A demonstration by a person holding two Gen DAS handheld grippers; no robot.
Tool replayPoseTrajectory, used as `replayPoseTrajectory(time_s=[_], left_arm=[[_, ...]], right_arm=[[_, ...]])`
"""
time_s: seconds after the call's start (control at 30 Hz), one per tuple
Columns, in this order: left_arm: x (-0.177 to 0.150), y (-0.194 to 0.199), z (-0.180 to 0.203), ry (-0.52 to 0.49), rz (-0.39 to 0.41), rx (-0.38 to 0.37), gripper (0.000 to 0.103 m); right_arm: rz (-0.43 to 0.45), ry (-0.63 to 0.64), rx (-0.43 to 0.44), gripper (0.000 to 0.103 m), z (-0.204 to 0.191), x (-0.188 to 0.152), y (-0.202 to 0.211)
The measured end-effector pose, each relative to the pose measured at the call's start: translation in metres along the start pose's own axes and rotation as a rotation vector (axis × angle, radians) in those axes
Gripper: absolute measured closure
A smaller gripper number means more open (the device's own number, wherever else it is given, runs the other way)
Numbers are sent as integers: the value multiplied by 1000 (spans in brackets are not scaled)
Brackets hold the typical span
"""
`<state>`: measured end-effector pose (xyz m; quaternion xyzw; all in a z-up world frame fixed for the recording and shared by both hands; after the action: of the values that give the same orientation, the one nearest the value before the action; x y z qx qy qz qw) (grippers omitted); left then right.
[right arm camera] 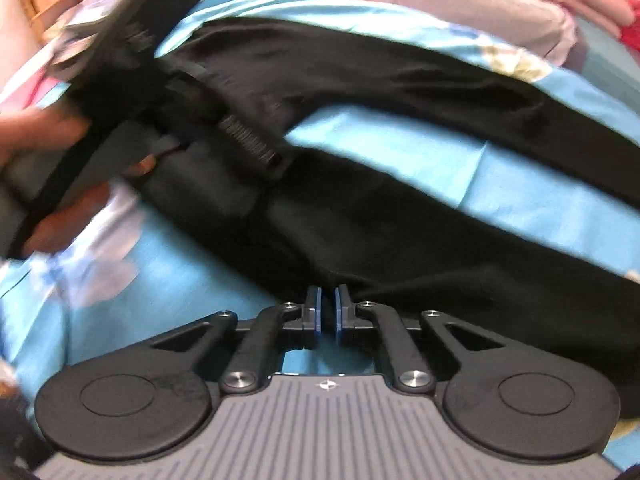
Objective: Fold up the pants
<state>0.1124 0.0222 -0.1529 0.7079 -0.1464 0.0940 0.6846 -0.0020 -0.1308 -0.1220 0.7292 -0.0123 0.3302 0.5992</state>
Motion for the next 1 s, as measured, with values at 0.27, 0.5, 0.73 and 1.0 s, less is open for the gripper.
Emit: replayPoseTrajectory(time_s=[0.27,0.5,0.73,1.0], left_arm=[[1,0,-1,10,-12,4,0],[2,-1,3,34,-20,28,0],[2,0,6,53,-22,46,0],[4,-1,5,70,-31,65,0]], right_arm=[[88,-101,2,92,29,4,35],[-2,-238,-126,66,93,-6,7],[152,-373,-197,55,148,-22,47],[192,-585,-378,57,234,-51,66]])
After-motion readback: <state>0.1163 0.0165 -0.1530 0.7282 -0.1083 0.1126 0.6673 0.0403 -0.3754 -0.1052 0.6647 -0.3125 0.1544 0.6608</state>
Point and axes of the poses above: each gripper's, at about its wrist camera, not at the fingertips, and y roughly against the way its jaws point, z to its right, x to its top, the point moved 6 cm from there along -y, roughly the way its jaws point, and after that the axes turned 5 degrees about y, right-handed, at the moved point
